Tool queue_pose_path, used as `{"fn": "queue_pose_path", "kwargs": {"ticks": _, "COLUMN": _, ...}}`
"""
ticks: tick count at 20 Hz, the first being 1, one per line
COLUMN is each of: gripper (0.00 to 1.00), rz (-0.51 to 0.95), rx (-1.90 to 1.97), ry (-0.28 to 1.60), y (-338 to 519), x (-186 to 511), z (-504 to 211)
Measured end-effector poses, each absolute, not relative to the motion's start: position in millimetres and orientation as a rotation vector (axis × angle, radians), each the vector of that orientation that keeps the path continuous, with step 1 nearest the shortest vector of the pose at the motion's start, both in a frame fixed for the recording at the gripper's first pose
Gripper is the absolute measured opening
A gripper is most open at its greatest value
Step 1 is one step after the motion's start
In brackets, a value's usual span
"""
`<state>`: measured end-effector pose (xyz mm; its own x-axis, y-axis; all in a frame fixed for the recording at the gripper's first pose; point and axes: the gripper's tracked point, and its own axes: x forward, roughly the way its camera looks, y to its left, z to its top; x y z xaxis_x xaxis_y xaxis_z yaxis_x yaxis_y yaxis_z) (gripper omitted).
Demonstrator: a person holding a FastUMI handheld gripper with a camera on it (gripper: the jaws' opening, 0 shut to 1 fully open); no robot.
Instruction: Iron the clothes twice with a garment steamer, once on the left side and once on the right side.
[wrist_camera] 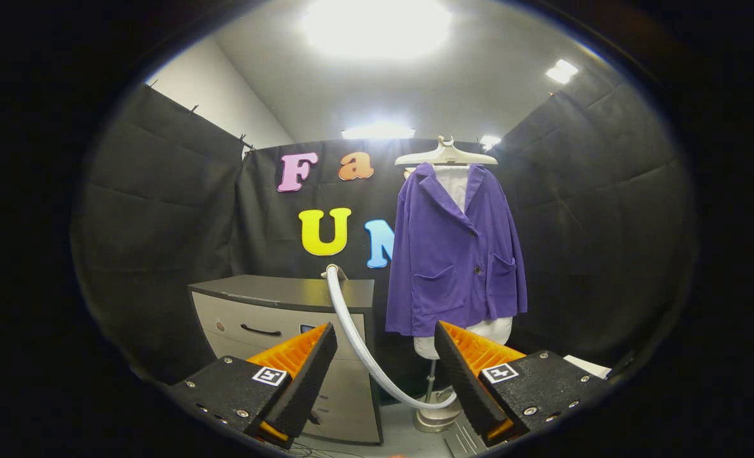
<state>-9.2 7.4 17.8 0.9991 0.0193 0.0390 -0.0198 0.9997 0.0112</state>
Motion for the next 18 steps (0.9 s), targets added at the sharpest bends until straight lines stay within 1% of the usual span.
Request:
{"fn": "queue_pose_path", "kwargs": {"ticks": 3, "gripper": 0.95, "rz": 0.029, "rx": 0.026, "ry": -0.04, "y": 11, "x": -9, "z": 25}}
{"fn": "queue_pose_path", "kwargs": {"ticks": 7, "gripper": 0.95, "rz": 0.045, "rx": 0.045, "ry": -0.062, "y": 17, "x": -5, "z": 51}}
{"fn": "queue_pose_path", "kwargs": {"ticks": 10, "gripper": 0.95, "rz": 0.096, "rx": 0.068, "ry": -0.047, "y": 29, "x": 1, "z": 72}}
{"fn": "queue_pose_path", "kwargs": {"ticks": 18, "gripper": 0.95, "rz": 0.224, "rx": 0.103, "ry": -0.045, "y": 48, "x": 63, "z": 162}}
